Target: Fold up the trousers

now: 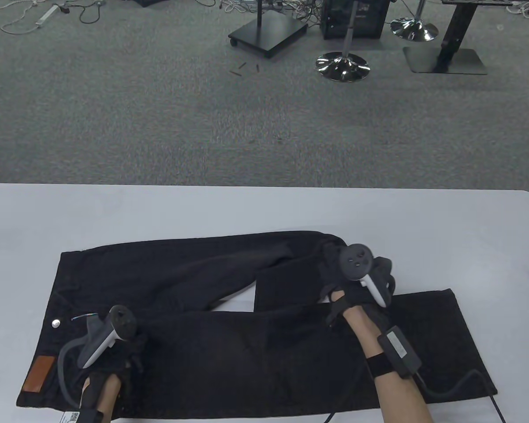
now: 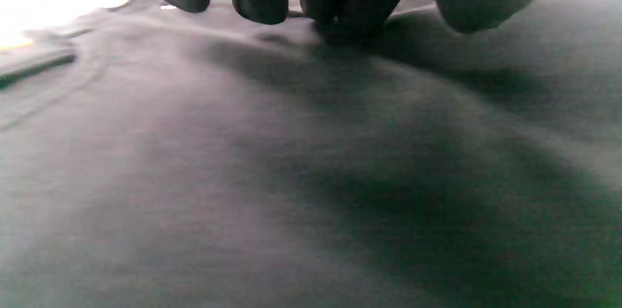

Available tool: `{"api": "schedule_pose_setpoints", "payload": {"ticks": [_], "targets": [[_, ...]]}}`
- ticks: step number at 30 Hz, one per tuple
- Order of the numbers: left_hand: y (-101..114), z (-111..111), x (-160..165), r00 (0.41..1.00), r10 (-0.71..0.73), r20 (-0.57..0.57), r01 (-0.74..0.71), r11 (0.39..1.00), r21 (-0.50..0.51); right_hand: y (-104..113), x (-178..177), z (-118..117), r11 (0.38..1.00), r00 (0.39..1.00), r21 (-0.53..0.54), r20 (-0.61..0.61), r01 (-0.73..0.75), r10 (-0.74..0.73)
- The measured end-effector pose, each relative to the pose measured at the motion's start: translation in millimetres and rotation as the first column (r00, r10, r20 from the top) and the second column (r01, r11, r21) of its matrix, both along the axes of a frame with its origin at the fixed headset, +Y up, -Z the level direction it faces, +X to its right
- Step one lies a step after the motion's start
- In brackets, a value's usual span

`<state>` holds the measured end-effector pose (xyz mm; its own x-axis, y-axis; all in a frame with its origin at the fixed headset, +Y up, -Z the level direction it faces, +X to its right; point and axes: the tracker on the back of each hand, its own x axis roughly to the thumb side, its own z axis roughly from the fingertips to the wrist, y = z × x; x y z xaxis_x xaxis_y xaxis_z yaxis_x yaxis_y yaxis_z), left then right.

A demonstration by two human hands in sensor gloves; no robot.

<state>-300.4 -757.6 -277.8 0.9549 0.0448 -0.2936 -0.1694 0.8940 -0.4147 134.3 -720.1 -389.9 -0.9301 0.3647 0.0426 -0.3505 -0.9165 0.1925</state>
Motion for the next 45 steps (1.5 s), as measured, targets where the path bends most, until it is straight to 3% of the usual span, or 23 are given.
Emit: {"api": "schedule_pose_setpoints", "payload": {"ticks": [3,5,7,9,11,14,17,20,23,27,29,33,37,41,45], "targets": [[6,-3,27,0.992,0.107,0.063,-0.107,0.994,-0.002,-24,-42,14,0.976,0.985,-0.216,-0.172,-0.039,0.001],[1,-5,42,0.985,0.163,0.06,-0.159,0.986,-0.058,-41,-62,17,0.96,0.978,-0.25,-0.193,-0.123,0.075],[-8,-7,43,0.995,0.063,0.076,-0.056,0.994,-0.089,-45,-59,13,0.961,0.981,-0.238,-0.166,-0.141,0.103],[-15,-7,37,0.998,0.021,0.061,-0.014,0.994,-0.105,-46,-43,4,0.961,0.992,-0.26,-0.098,-0.097,0.074],[-15,-8,30,0.999,0.02,0.041,-0.017,0.997,-0.075,-46,-17,-6,0.933,0.996,-0.349,-0.023,-0.089,0.086],[-16,-9,19,1.0,0.008,0.008,-0.007,0.996,-0.084,-44,27,-18,0.936,0.984,-0.348,0.139,-0.06,0.114],[-17,-9,9,1.0,0.003,-0.011,-0.004,0.997,-0.081,-45,76,-27,0.909,0.926,-0.383,0.256,-0.167,0.278],[-17,-10,2,0.999,0.024,-0.028,-0.026,0.996,-0.083,-44,117,-26,0.89,0.858,-0.428,0.388,-0.155,0.336],[-18,-11,0,0.999,0.032,-0.035,-0.035,0.996,-0.088,-39,140,-22,0.92,0.817,-0.371,0.486,-0.129,0.31],[-18,-11,0,0.999,0.038,-0.035,-0.041,0.995,-0.086,-34,142,-17,0.961,0.859,-0.274,0.488,-0.017,0.154],[-19,-11,0,0.999,0.035,-0.031,-0.038,0.996,-0.084,-36,141,-19,0.976,0.845,-0.215,0.528,0.03,0.09],[-20,-9,-2,0.998,0.057,-0.036,-0.06,0.996,-0.073,-51,144,-23,0.958,0.814,-0.284,0.566,0.045,0.129],[-20,-9,-1,0.998,0.058,-0.033,-0.06,0.996,-0.071,-52,137,-27,0.982,0.805,-0.14,0.593,0.125,-0.018],[-20,-9,-1,0.998,0.061,-0.034,-0.063,0.995,-0.071,-25,116,-26,0.996,0.861,0.033,0.501,0.083,-0.089],[-20,-8,-1,0.998,0.058,-0.035,-0.06,0.996,-0.069,25,86,-20,0.969,0.938,0.231,0.307,0.087,-0.157]]}}
